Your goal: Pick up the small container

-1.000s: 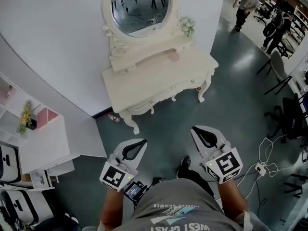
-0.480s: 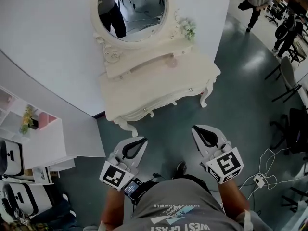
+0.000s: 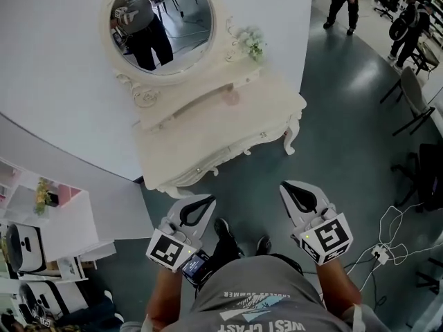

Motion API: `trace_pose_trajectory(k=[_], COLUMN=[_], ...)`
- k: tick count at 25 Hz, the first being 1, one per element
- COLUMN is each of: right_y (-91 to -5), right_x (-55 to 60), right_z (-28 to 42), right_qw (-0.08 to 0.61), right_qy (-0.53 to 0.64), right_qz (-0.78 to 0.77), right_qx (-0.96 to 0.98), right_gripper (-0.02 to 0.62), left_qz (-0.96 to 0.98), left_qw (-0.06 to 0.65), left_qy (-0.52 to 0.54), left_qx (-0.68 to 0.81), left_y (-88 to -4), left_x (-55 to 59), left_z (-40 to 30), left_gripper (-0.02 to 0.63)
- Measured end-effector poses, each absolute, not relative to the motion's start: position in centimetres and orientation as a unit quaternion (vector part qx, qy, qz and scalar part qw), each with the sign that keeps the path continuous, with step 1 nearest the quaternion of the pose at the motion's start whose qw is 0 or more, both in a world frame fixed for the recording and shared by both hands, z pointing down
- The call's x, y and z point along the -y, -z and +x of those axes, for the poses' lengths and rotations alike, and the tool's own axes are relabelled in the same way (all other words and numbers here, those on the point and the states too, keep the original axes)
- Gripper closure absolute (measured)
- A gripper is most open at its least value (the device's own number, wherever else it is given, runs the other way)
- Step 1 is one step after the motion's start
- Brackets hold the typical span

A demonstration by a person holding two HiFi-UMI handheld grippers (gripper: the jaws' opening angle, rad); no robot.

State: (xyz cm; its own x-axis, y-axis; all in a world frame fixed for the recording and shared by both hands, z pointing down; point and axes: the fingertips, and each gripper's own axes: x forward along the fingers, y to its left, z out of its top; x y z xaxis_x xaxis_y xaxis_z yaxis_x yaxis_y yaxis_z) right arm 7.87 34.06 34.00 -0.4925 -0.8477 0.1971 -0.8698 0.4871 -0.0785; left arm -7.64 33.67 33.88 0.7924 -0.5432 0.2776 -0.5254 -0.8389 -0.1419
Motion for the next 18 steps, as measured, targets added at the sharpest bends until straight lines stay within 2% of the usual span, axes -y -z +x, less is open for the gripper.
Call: trace_pose_trajectory(k=[11,18], right_y=[-34.8,-34.0], right_x=[-30.3,-25.1], right_z=[13.5,12.6], right_qw=[0.072,0.086], right_qy=[-0.100,-0.094], right_qz=[0.584,0.613], right_qx=[0.802,0.780], right_gripper=[0.594,0.594], left_qz=[-0.973,-0.982], left_qw=[0.037,0.045], left_qy=[0.139,0.112], left_qx=[-0.180,-0.148], left_y=[-34.5,-33.6], left_x=[-26.3,-19.7], left_z=[-0.8,-1.4], left_gripper=[0.604,0.604])
